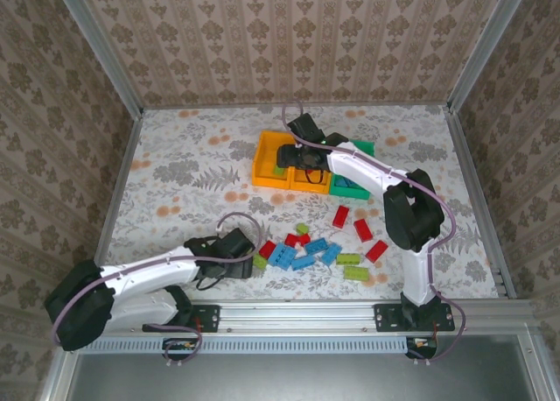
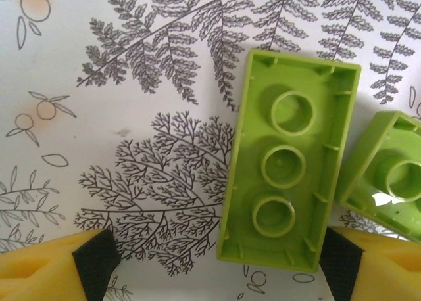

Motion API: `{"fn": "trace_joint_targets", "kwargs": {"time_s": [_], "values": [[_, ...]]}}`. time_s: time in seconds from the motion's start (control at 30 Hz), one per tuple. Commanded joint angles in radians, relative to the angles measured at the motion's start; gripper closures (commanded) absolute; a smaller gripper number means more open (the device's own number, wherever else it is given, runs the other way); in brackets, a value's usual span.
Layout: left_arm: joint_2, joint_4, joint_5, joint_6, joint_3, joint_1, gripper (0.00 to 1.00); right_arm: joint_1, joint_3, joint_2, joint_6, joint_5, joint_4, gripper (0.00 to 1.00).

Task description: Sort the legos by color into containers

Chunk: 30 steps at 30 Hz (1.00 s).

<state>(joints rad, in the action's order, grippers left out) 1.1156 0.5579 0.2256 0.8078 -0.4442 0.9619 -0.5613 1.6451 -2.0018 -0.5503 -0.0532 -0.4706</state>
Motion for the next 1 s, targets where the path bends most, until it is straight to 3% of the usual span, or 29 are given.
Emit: {"fn": "trace_joint_targets", "kwargs": {"time_s": [0.0,0.1,0.27,0.53,0.97], "values": [[0.073,-0.108,0.036,-0.036,-0.008,-0.006,0.14,0.006,-0.012,0.045,0.005,-0.015,0.003,0.29],[0.121,-0.169,-0.007,-0.069,-0.008,-0.045,0.15,0.009,-0.019,0.050,0.008,-0.015,0.004,0.29],[0.139,-0.194,-0.054,-0.115,-0.004,-0.107,0.23,0.017,-0.034,0.066,0.016,-0.020,0.001,0.29],[0.163,-0.162,-0.059,-0.176,-0.068,-0.131,0.27,0.031,-0.048,0.073,0.013,-0.016,0.009,0.29],[0.317,-0.222,-0.139,-0.242,-0.131,-0.181,0.46,0.056,-0.098,0.104,0.011,-0.012,0.020,0.29]]}}
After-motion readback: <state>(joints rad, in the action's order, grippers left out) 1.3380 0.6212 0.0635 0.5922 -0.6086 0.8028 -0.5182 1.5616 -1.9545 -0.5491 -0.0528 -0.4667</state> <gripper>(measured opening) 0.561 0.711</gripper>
